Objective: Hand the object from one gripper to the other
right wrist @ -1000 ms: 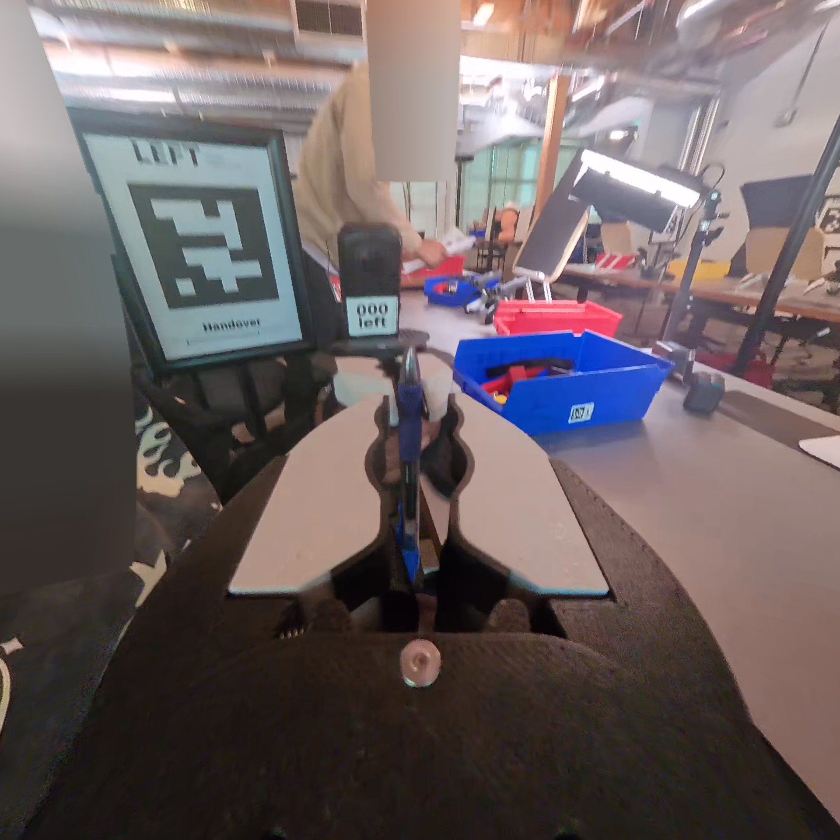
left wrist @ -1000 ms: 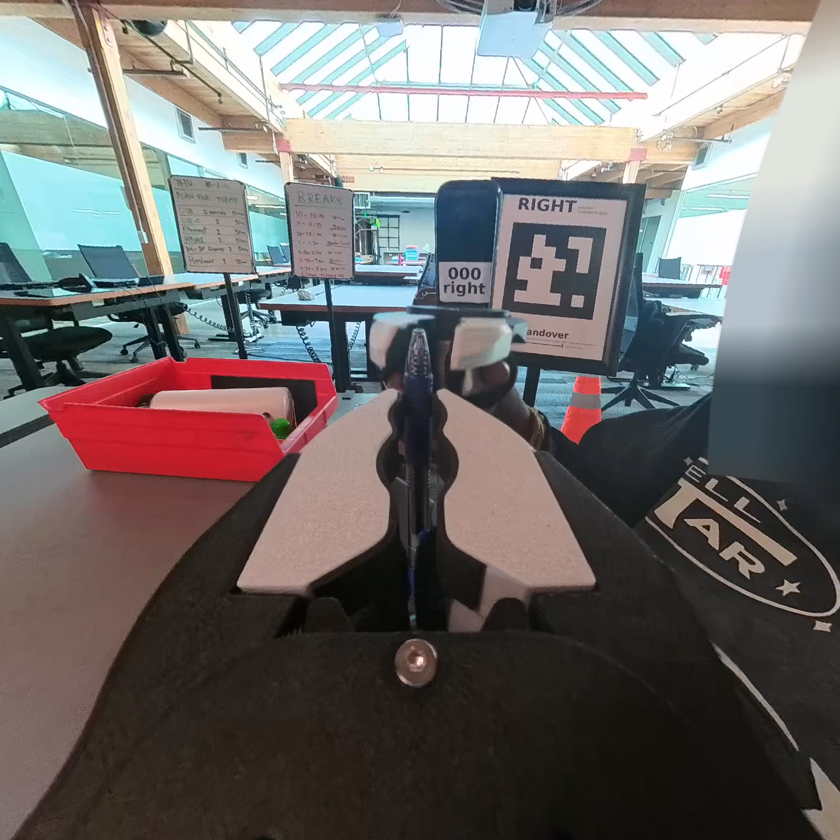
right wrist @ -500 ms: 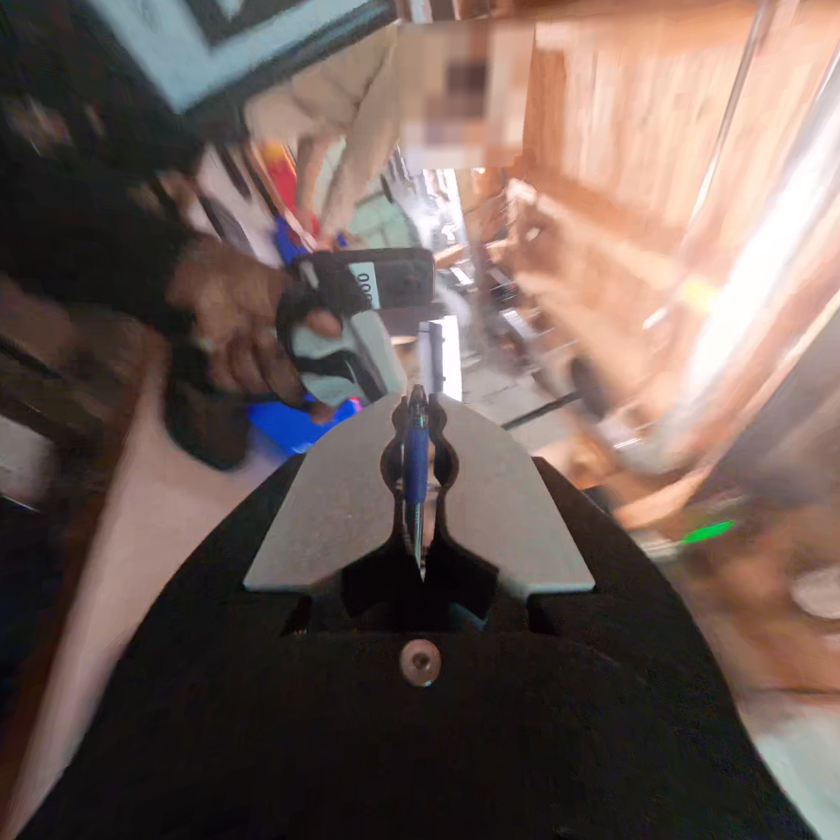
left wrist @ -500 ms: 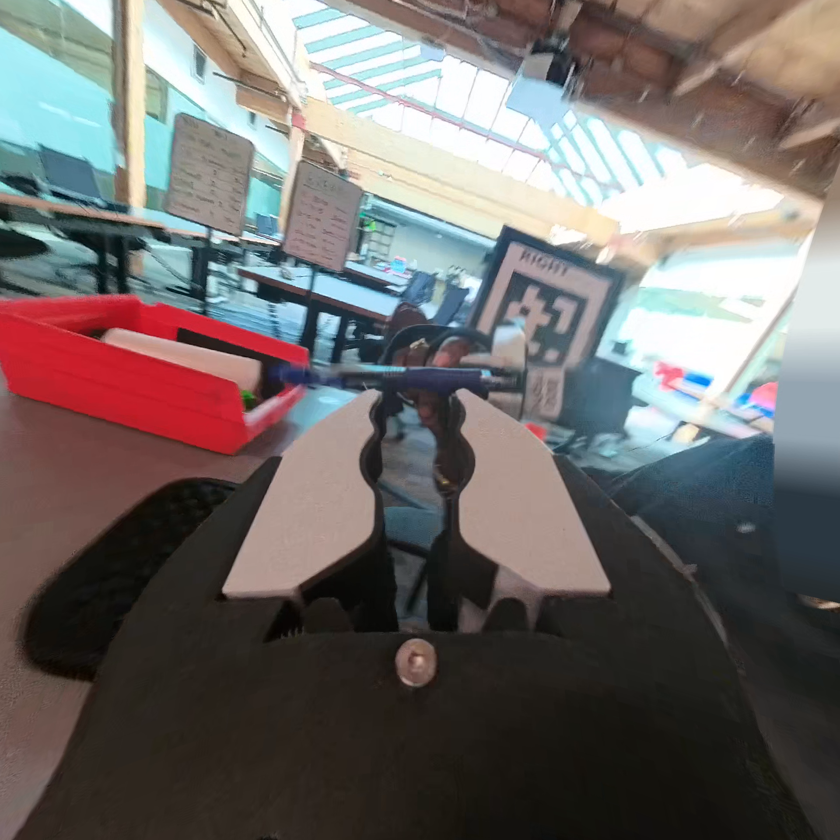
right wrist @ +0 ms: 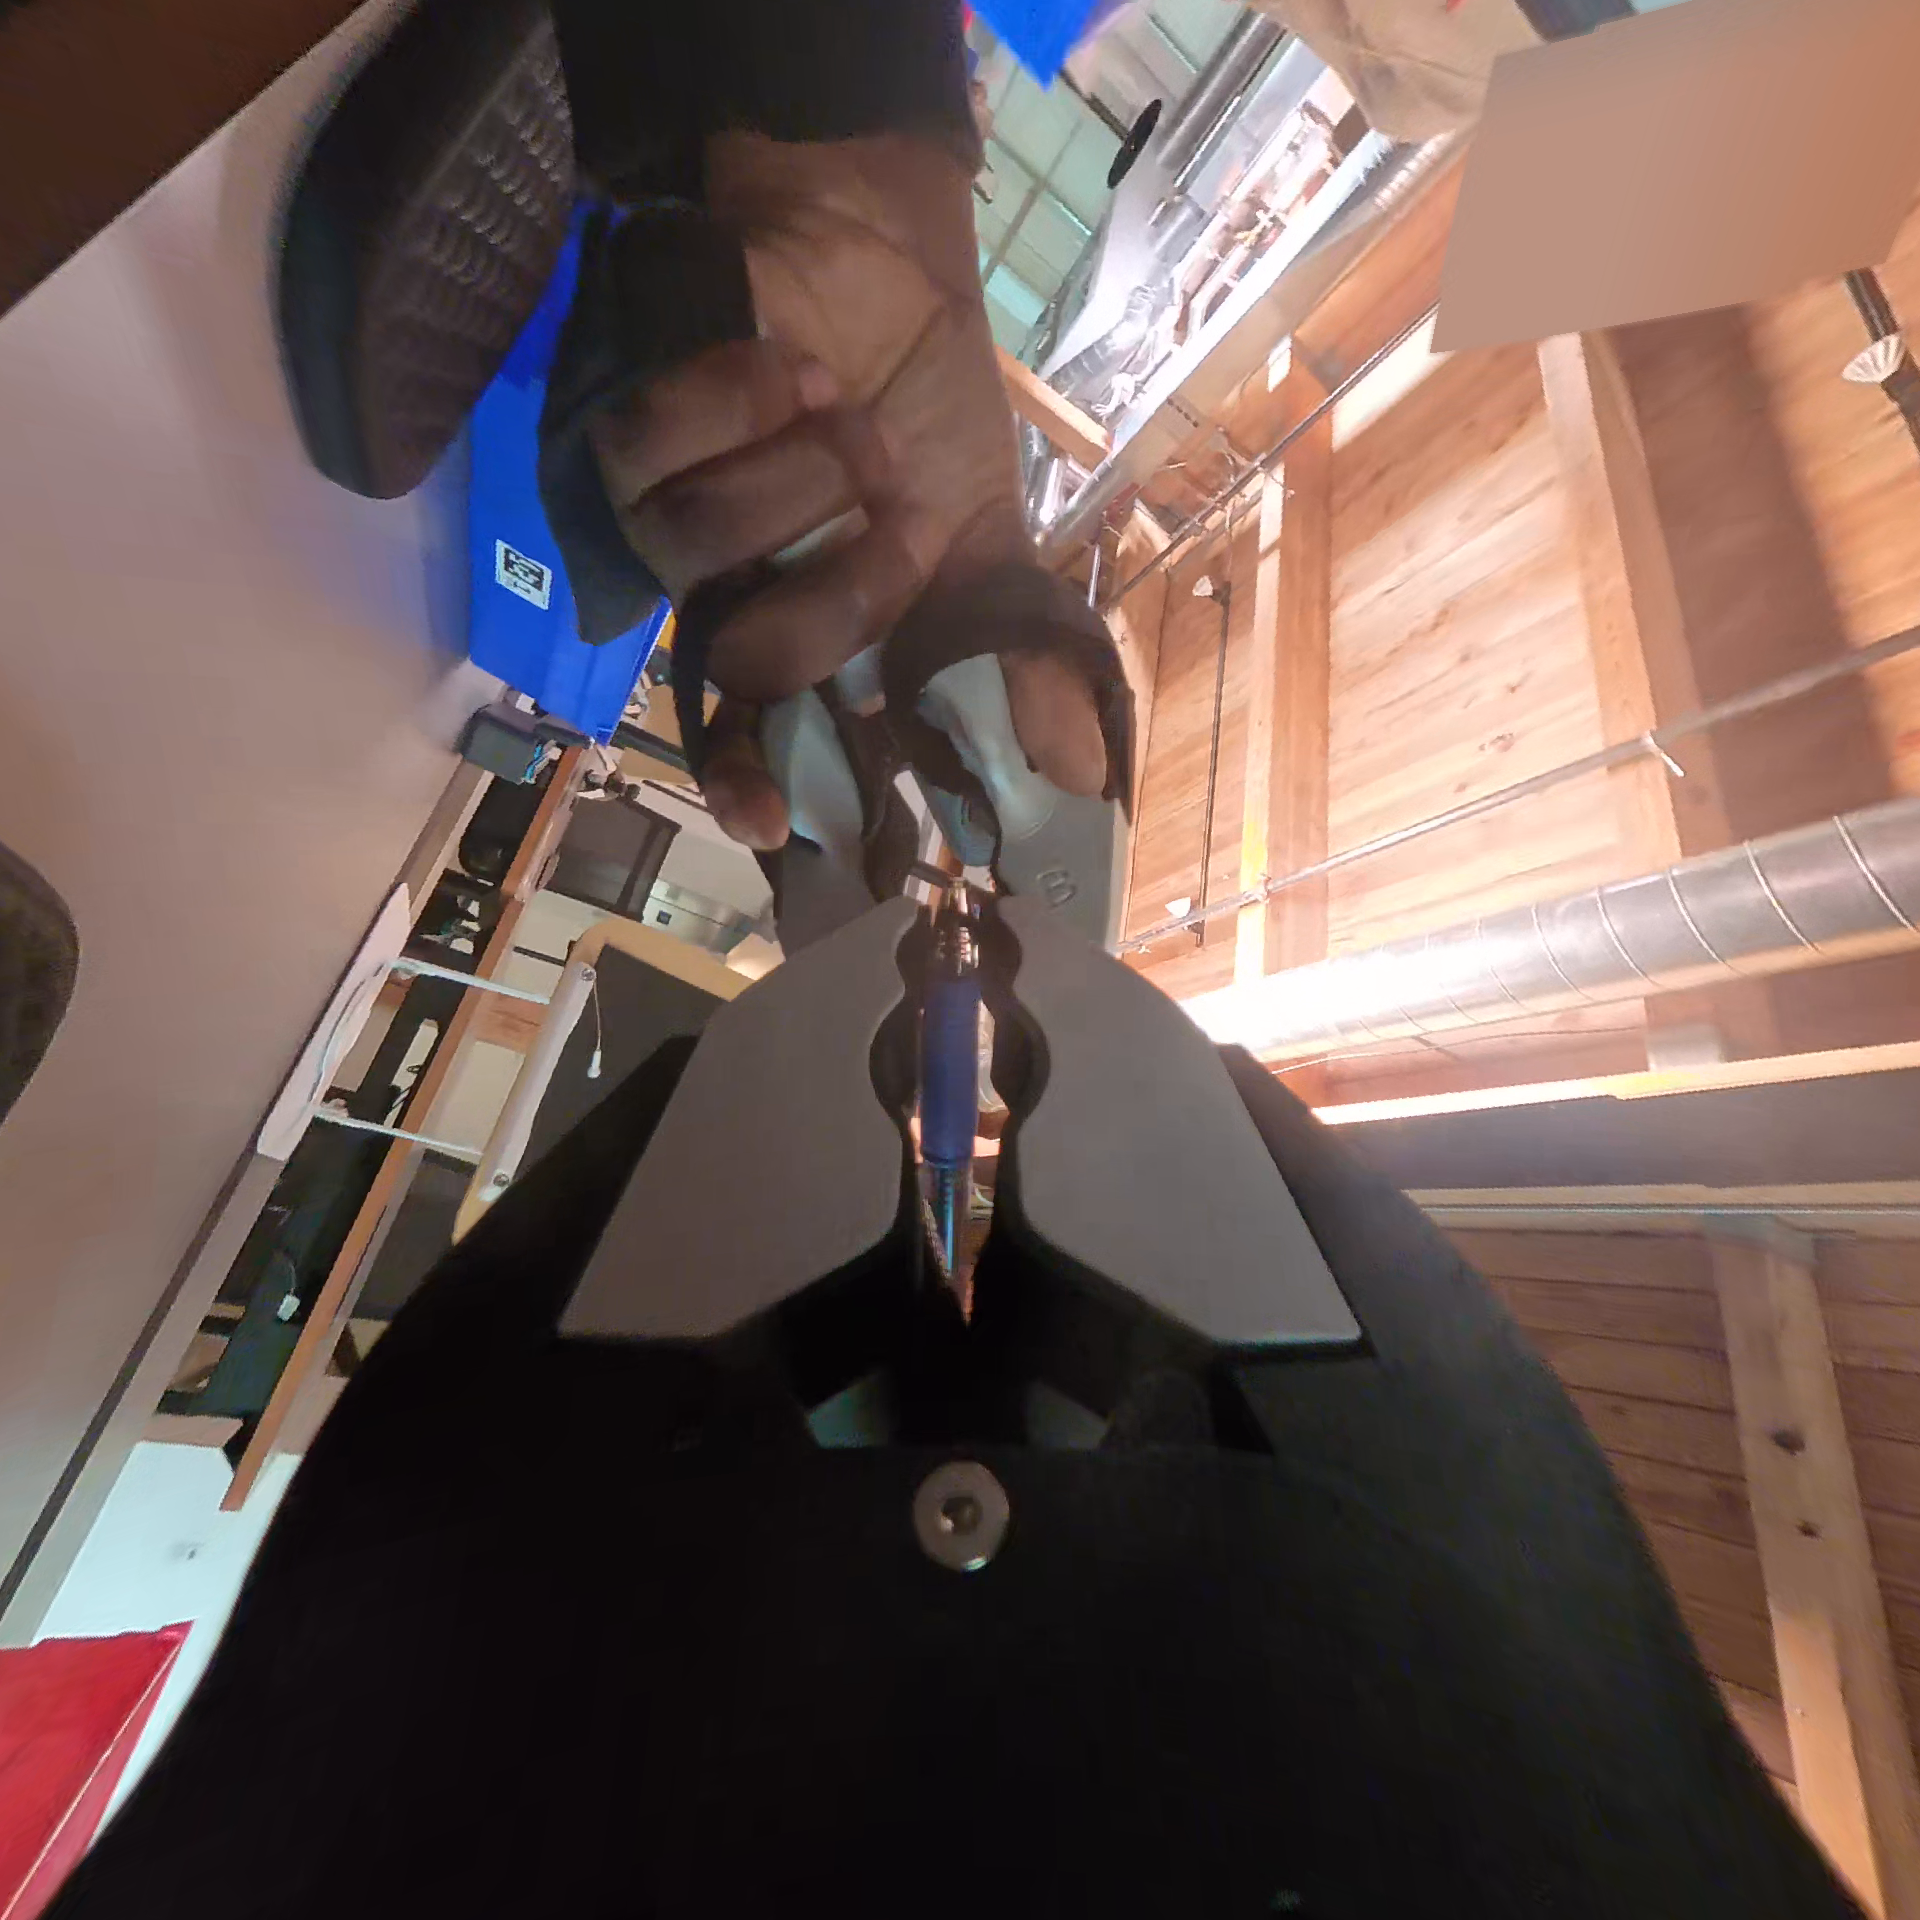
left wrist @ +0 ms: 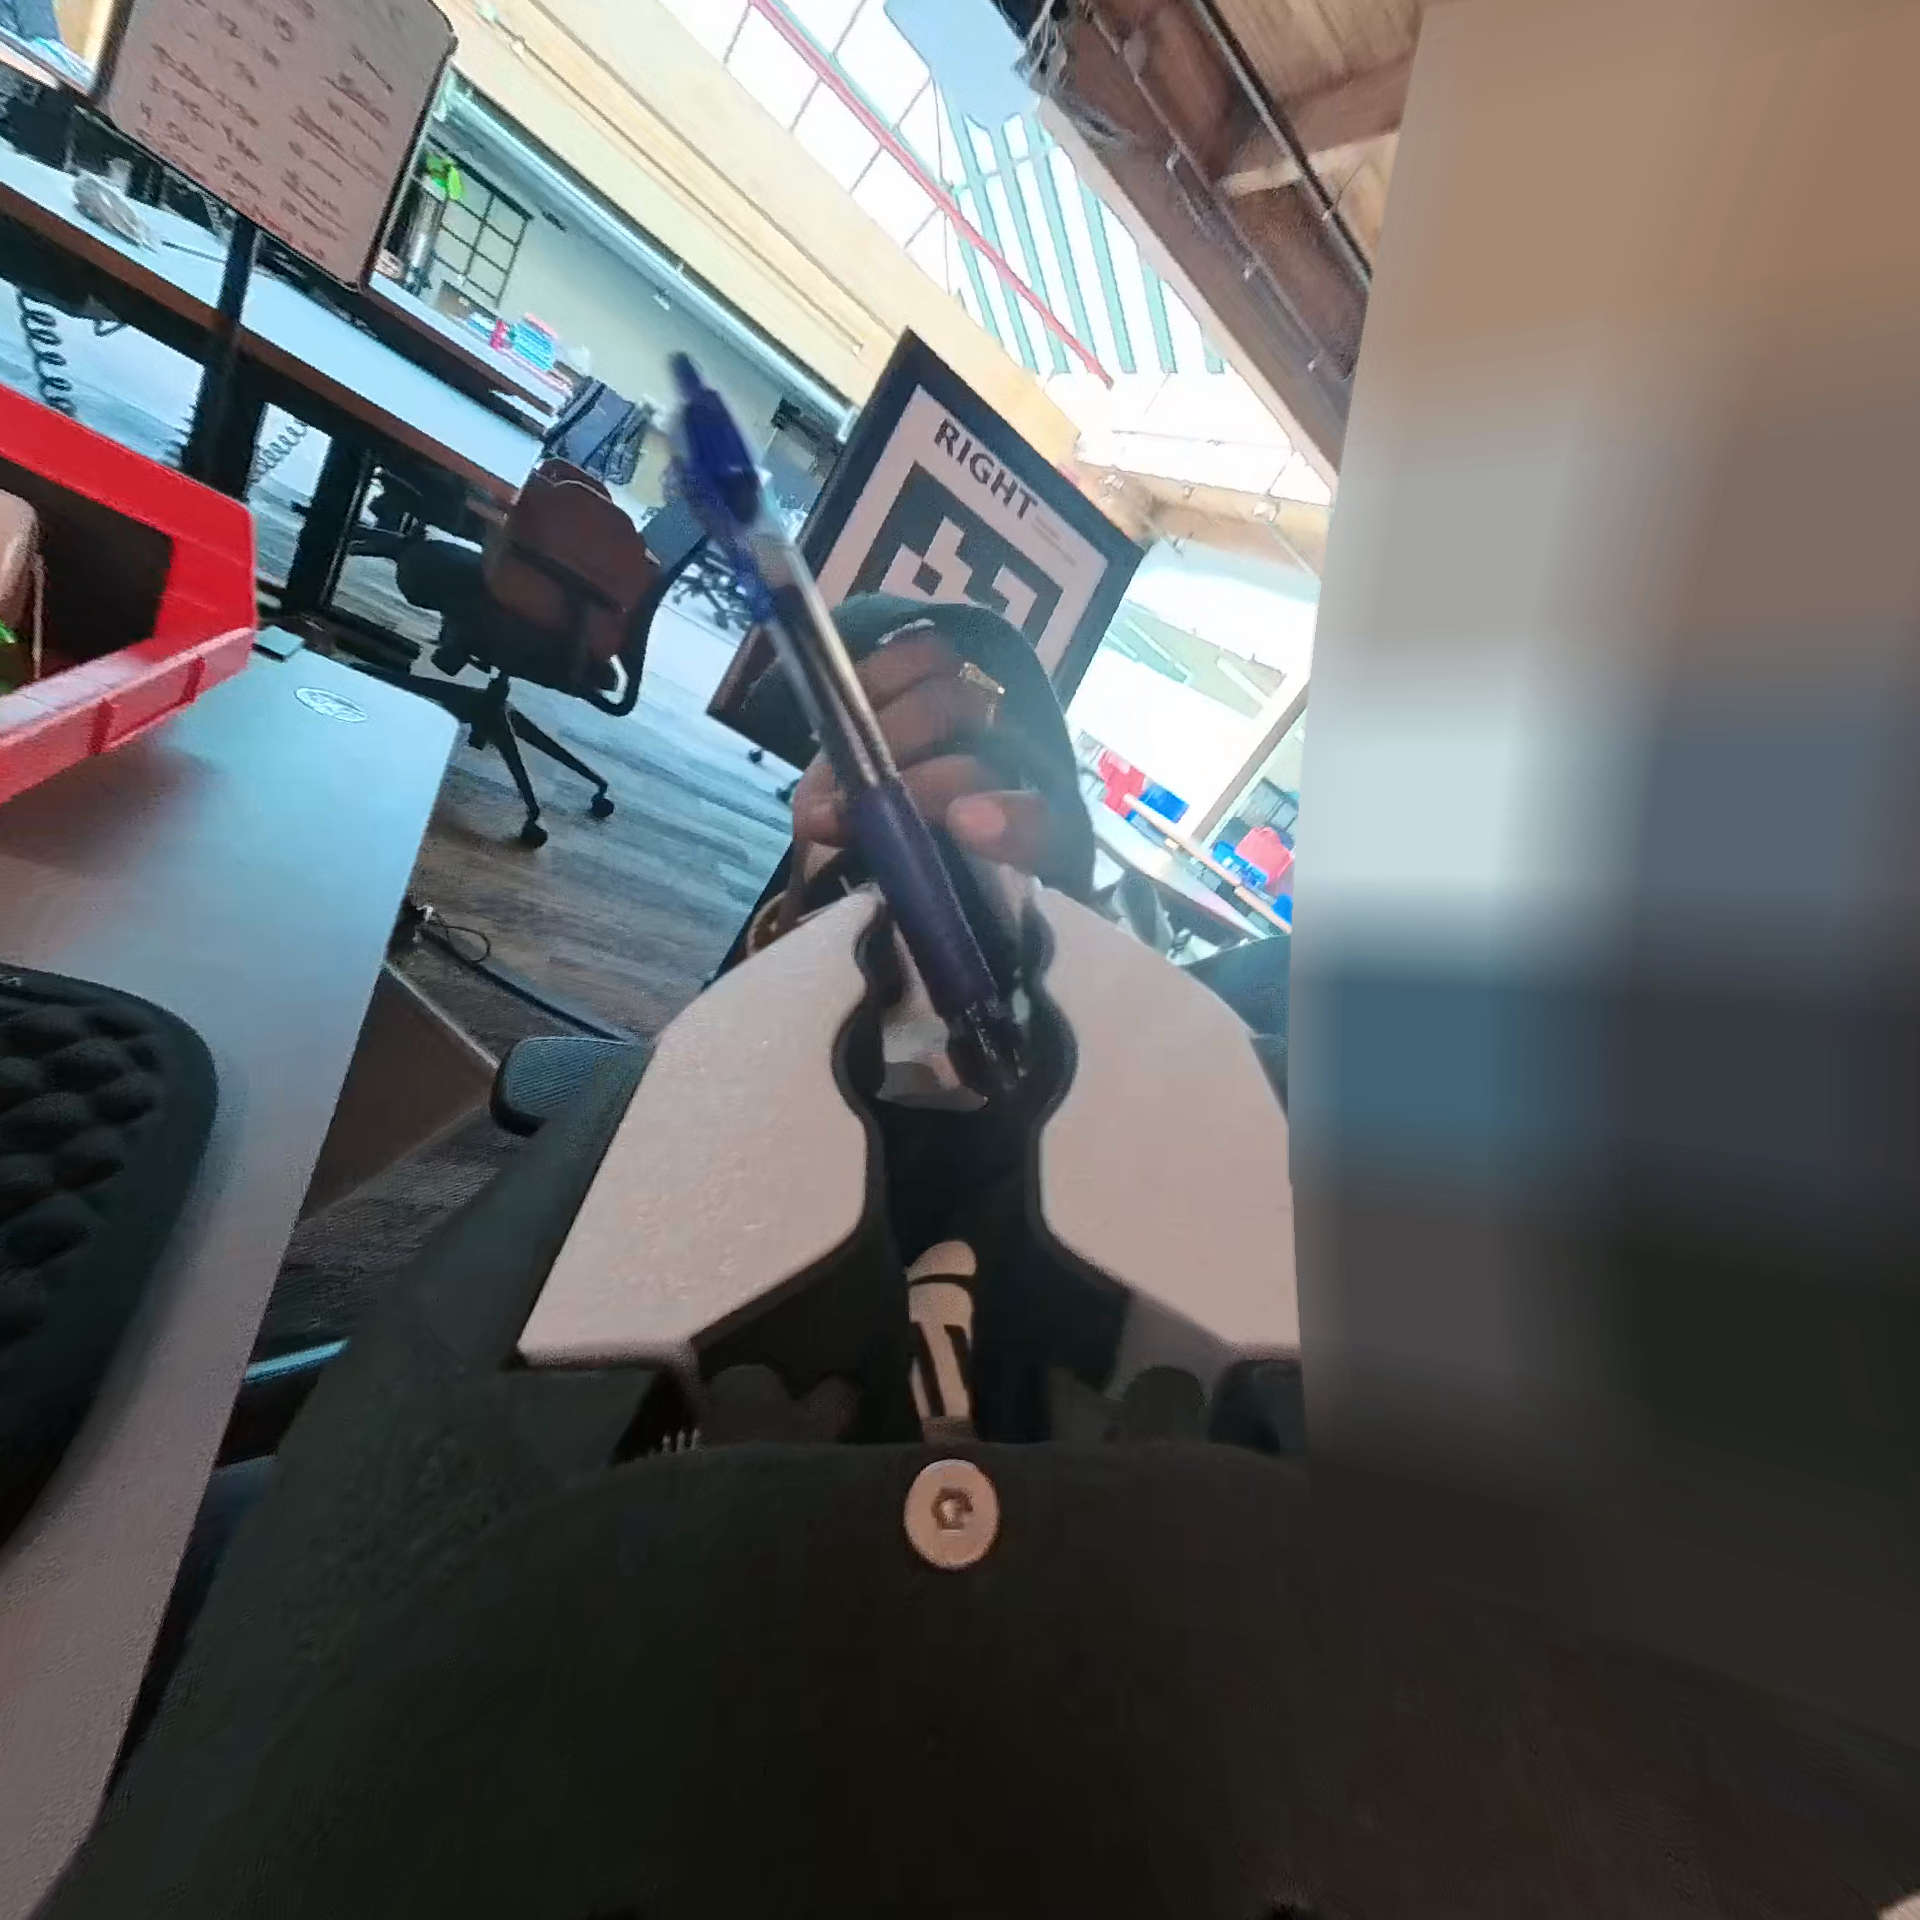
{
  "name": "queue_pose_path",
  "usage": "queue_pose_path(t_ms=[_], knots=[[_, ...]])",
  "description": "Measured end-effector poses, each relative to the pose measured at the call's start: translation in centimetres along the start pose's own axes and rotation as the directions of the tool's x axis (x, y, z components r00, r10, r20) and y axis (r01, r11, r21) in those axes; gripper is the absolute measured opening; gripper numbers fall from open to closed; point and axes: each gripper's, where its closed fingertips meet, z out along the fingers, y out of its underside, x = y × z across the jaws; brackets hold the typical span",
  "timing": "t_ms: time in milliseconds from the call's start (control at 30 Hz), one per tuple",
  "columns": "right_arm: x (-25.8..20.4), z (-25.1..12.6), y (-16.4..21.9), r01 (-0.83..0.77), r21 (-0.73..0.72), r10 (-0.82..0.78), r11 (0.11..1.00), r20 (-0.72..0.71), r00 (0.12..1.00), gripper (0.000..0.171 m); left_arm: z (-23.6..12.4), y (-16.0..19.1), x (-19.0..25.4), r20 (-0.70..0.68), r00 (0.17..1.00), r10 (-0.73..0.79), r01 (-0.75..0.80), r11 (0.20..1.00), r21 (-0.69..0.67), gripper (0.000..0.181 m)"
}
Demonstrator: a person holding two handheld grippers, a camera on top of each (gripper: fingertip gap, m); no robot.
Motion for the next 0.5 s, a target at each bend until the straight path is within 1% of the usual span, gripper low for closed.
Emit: queue_pose_path(t_ms=[33,133,200,267,300,333,367,400,433,467,500], knots=[[0.1,0.0,-0.1,0.004,0.007,-0.004,1.000,-0.009,1.000,0.008,0.0,0.0,0.0,0.005,1.000,0.019,-0.019,1.000,-0.001,0.017],[0.2,0.1,0.2,-0.005,-0.022,0.005,1.000,-0.013,1.000,0.009,-0.2,-0.7,0.1,0.015,0.999,0.052,-0.052,0.998,0.047,0.014],[0.4,0.1,0.7,-0.056,-0.044,0.054,0.997,-0.045,0.997,0.012,-0.6,-1.8,0.5,0.011,0.996,0.084,-0.085,0.989,0.125,0.011],[0.7,-0.1,1.0,-0.191,-0.004,0.191,0.981,-0.059,0.980,0.020,-1.6,-3.3,0.9,0.024,0.990,0.137,-0.139,0.965,0.221,0.011],[1.2,-0.3,1.2,-0.299,0.031,0.301,0.954,-0.080,0.950,0.025,-2.1,-3.9,0.8,0.050,0.986,0.161,-0.168,0.953,0.252,0.011],[1.7,-0.6,1.6,-0.431,0.080,0.437,0.899,-0.094,0.894,0.026,-2.6,-4.4,0.9,0.077,0.978,0.195,-0.209,0.937,0.279,0.011],[2.3,-0.8,2.2,-0.585,0.139,0.599,0.799,-0.086,0.796,0.026,-3.0,-4.8,1.0,0.105,0.967,0.233,-0.254,0.920,0.298,0.011],[3.1,-1.1,3.0,-0.742,0.202,0.764,0.639,-0.060,0.642,0.026,-3.2,-5.0,0.9,0.136,0.956,0.259,-0.289,0.910,0.298,0.011],[3.9,-1.2,4.0,-0.870,0.260,0.903,0.419,-0.019,0.430,0.026,-3.2,-5.0,0.9,0.160,0.944,0.289,-0.324,0.902,0.285,0.011],[4.4,-1.2,5.3,-0.943,0.289,0.982,0.168,0.036,0.186,0.027,-3.2,-4.9,0.9,0.176,0.932,0.318,-0.356,0.895,0.268,0.011],[4.4,-1.0,6.5,-0.955,0.284,0.993,-0.090,0.101,-0.063,0.029,-3.0,-4.7,1.0,0.186,0.922,0.339,-0.379,0.890,0.255,0.011]])
